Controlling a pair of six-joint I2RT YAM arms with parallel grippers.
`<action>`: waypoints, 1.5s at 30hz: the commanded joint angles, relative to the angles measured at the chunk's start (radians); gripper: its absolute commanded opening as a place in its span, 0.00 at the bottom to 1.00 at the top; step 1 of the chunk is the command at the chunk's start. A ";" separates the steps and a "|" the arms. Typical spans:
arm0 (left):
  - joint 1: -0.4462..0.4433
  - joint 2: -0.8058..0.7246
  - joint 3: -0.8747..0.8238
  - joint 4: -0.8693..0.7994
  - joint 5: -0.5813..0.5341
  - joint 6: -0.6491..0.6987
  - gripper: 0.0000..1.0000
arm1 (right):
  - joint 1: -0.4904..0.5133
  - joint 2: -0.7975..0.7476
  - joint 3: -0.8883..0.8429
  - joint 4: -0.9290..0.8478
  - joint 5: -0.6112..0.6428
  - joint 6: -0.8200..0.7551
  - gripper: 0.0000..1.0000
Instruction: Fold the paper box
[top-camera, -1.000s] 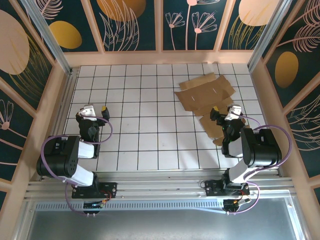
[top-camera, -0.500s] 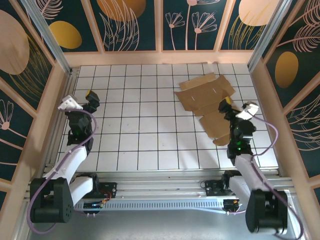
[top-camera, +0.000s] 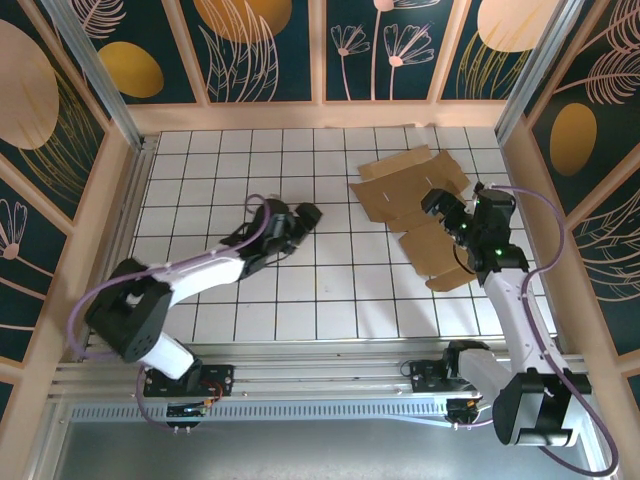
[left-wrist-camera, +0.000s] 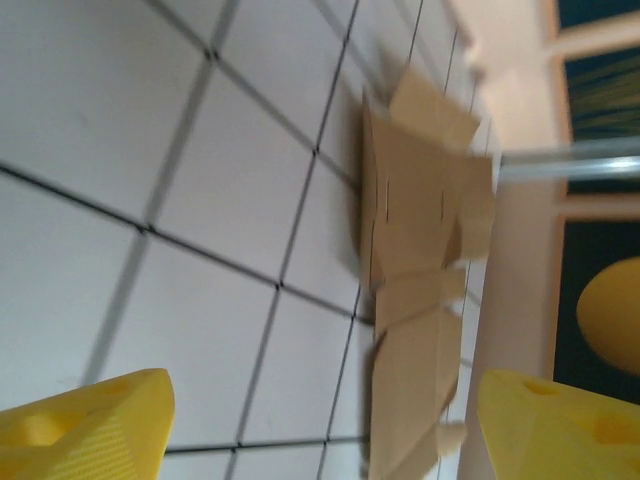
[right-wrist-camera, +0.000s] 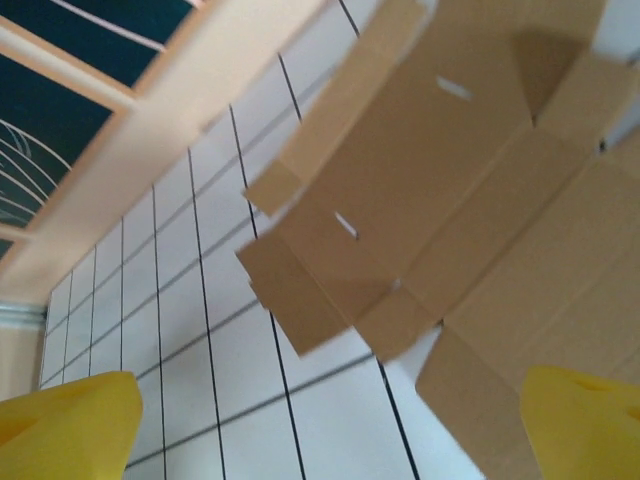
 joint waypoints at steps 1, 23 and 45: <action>-0.047 0.165 0.185 -0.005 0.028 -0.114 0.78 | 0.007 -0.012 0.022 -0.064 -0.066 0.032 0.98; -0.046 0.871 1.044 -0.300 0.026 0.117 0.29 | 0.007 -0.139 0.054 -0.158 0.006 0.011 0.99; 0.247 0.461 0.588 -0.191 0.310 1.250 0.00 | 0.061 0.324 0.265 0.053 -0.048 -0.342 0.99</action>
